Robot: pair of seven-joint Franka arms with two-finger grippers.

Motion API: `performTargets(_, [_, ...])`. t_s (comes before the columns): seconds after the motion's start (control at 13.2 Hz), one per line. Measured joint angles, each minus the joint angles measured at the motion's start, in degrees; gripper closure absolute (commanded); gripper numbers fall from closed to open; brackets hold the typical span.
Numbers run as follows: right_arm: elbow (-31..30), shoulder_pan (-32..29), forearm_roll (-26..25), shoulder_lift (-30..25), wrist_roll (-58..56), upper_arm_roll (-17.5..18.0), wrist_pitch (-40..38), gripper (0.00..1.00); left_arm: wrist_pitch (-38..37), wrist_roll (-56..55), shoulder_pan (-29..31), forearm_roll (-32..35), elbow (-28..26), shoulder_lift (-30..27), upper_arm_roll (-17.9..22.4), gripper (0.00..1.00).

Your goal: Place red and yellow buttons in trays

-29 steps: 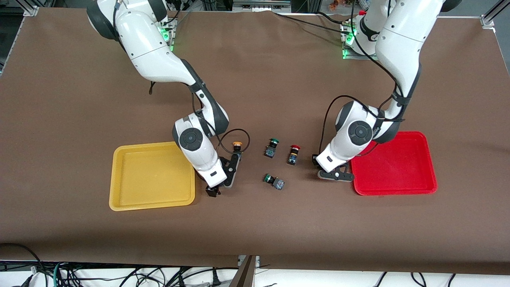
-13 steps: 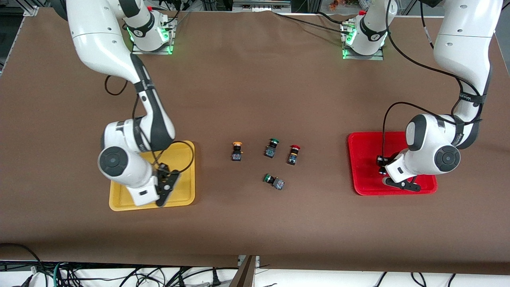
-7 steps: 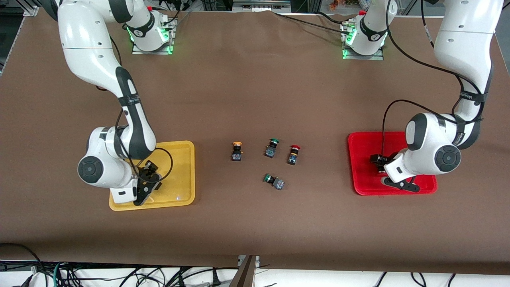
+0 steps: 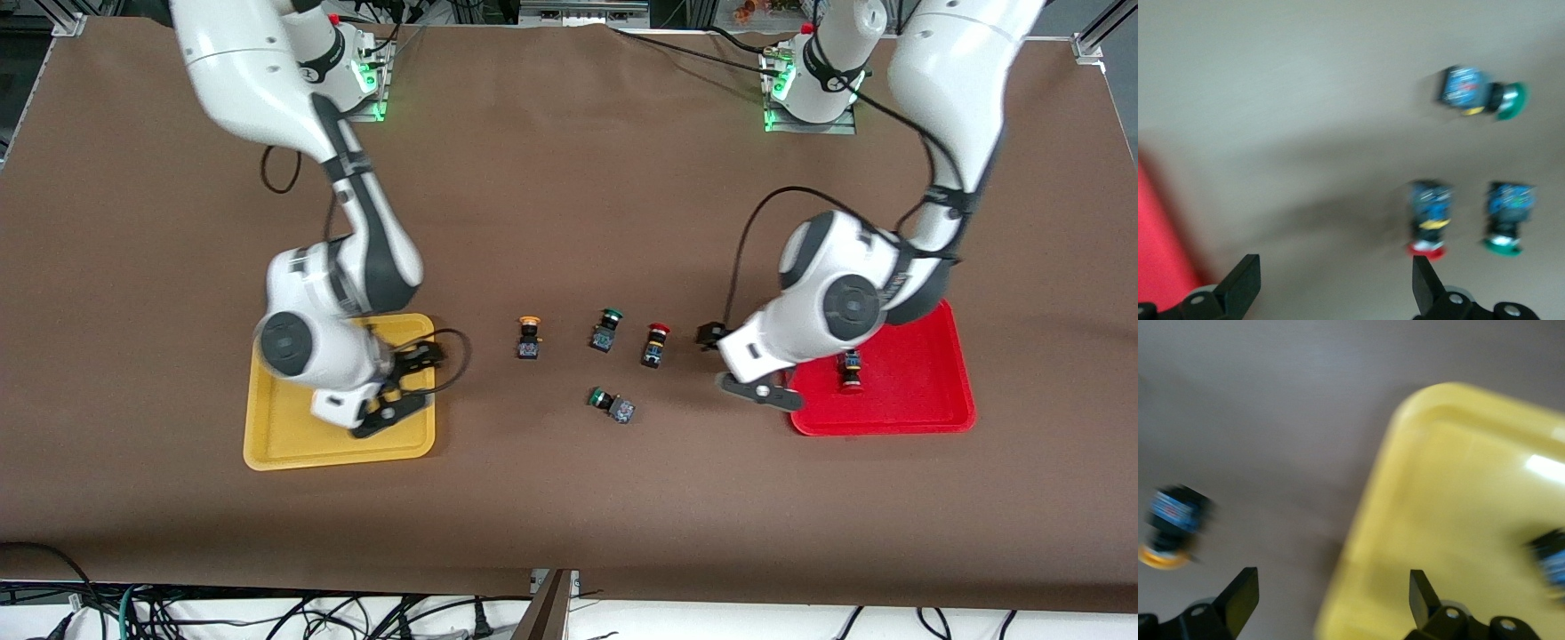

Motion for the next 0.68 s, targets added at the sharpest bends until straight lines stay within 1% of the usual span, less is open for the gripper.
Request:
performTargets(0.08, [0.0, 3.0, 0.0, 0.2, 8.9, 0.0, 0.5, 0.01, 4.0, -0.7, -1.9, 0.0, 0.1, 1.7, 0.0, 0.0])
performTargets(0.23, [-0.1, 7.6, 0.0, 0.9, 22.7, 0.0, 4.0, 0.01, 7.6, -3.1, -4.9, 0.2, 0.1, 4.6, 0.3, 0.0])
performTargets(0.45, [-0.5, 11.7, 0.0, 3.4, 34.3, 0.1, 10.0, 0.02, 10.6, -6.2, -6.9, 2.8, -0.1, 7.2, 0.9, 0.0])
performTargets(0.53, [-0.6, 12.5, 0.0, 4.4, 36.6, 0.2, 11.5, 0.06, 11.4, -6.5, -7.0, 2.9, -0.3, 7.9, 0.9, 0.0])
performTargets(0.61, [-0.9, 13.5, 0.0, 5.4, 38.1, 0.3, 13.3, 0.1, 11.8, -7.2, -7.0, 2.9, -0.4, 8.6, 0.9, 0.25])
performTargets(0.68, [-1.5, 14.3, 0.0, 6.1, 39.0, 0.3, 15.1, 0.18, 12.1, -7.9, -7.2, 2.9, -0.5, 9.1, 0.9, 0.65])
